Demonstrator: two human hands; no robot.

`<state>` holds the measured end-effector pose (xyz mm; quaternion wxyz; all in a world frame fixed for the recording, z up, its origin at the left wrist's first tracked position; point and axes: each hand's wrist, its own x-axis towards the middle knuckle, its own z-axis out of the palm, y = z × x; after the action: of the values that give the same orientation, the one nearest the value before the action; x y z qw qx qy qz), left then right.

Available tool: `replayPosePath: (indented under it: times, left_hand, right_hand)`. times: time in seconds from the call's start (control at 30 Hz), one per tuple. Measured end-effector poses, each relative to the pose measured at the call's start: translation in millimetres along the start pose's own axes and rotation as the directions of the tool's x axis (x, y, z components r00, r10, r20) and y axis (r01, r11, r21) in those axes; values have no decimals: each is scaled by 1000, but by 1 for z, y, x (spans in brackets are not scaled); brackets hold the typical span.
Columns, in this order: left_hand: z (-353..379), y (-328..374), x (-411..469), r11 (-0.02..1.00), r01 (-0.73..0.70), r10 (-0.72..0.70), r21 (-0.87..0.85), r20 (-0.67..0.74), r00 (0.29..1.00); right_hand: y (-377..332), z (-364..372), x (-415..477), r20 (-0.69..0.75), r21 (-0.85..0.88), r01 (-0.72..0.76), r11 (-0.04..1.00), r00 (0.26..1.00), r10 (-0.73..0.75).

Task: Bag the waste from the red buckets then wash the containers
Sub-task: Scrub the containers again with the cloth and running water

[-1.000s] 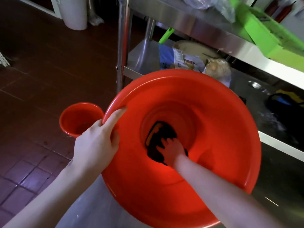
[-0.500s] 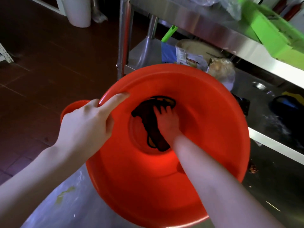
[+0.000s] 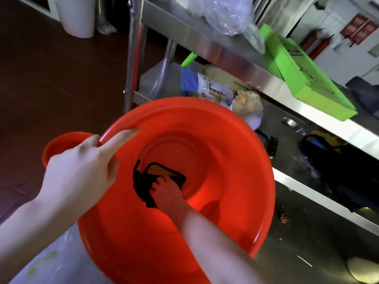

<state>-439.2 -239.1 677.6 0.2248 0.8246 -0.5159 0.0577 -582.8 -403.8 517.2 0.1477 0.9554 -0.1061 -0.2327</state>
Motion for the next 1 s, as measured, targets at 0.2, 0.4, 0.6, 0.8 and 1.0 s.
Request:
replayPosePath:
  times: [0.2,0.4,0.6,0.8,1.0]
  left_hand:
    - [2,-1,-5,1000,-14,15,-3,26,1000]
    - [-5,-2,-2,1000,-12,12,19,10,1000]
    - [-13,20,-11,999,5,-6,34,19,1000]
    - [-17,20,-28,998,25,-25,51,-1,1000]
    - [-19,12,-36,979,197,-195,-52,33,980]
  right_hand:
    - [48,-18,30,-171,182,-188,965,960,220]
    - [87,-10,-8,-25,295,-512,806,840,543]
    - [36,13,-54,246,310,-565,765,825,509]
    - [2,-24,-64,194,551,-366,750,930,312]
    - [13,-81,-109,-113,559,-287,778,903,414]
